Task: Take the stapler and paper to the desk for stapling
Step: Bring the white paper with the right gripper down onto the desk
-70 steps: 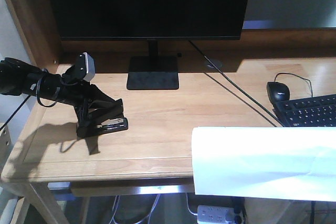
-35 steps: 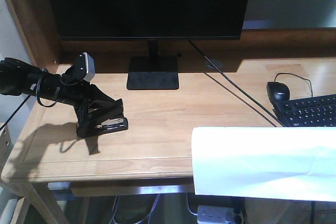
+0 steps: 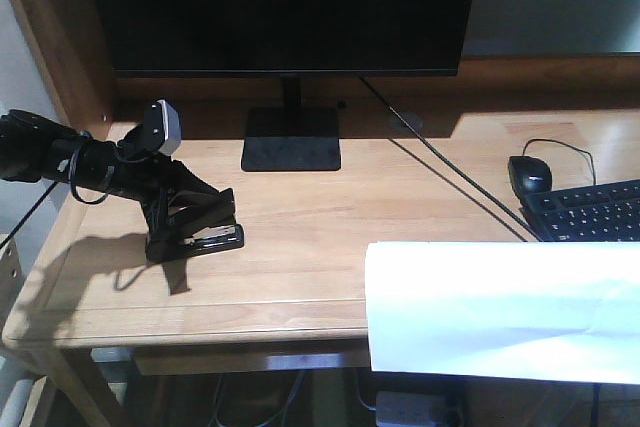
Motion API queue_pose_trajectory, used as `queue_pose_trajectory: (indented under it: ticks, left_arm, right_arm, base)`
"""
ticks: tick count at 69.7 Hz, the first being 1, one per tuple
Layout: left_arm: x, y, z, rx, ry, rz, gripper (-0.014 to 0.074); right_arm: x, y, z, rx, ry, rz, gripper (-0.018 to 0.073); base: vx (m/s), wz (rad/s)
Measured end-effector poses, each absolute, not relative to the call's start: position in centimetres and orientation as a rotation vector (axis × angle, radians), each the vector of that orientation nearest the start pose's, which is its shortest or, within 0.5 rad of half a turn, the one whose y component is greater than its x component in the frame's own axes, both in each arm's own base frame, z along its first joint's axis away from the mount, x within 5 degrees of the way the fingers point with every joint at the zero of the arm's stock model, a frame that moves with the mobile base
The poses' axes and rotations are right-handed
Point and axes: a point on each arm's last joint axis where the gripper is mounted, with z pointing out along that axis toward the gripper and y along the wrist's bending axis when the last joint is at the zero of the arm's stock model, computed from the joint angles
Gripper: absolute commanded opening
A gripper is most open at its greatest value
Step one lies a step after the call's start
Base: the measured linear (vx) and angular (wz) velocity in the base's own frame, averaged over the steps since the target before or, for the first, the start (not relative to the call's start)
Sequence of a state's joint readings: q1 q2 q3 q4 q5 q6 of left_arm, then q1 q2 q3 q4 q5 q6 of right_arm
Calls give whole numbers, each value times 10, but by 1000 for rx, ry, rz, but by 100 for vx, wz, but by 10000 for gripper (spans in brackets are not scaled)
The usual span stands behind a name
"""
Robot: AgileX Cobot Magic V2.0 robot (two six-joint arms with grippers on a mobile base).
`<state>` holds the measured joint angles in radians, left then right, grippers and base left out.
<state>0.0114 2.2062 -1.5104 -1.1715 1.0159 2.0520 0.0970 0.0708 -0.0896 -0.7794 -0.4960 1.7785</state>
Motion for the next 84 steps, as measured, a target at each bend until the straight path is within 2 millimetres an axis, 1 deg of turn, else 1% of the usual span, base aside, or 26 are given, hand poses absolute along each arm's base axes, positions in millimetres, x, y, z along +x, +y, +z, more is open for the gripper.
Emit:
queue_pose_trajectory:
  ticks: [22, 29, 35, 46, 59, 72, 84]
  left_arm:
    - [440, -66, 150, 1403, 1771, -651, -7]
    - [440, -66, 150, 1403, 1771, -651, -7]
    - [440, -66, 150, 1403, 1771, -651, -7]
    - [440, -66, 150, 1403, 1771, -651, -7]
    - [440, -66, 150, 1403, 1771, -651, -7]
    - [440, -66, 150, 1403, 1771, -651, -7]
    - [440, -66, 150, 1403, 1771, -651, -7]
  right_arm:
    - [42, 35, 269, 243, 1194, 1211, -5]
    - [45, 39, 266, 189, 1248, 1175, -5]
    - [52, 45, 260, 125, 1342, 1133, -5]
    - [67, 55, 247, 10, 1551, 1070, -5]
    - [86, 68, 248, -196, 1744, 1051, -5]
    - [117, 74, 252, -319, 1902, 999, -5]
    - [151, 78, 256, -437, 2005, 936, -5]
  base:
    - [0, 0]
    - [0, 0]
    - [0, 0]
    - [0, 0]
    - [0, 0]
    - [0, 0]
    - [0, 0]
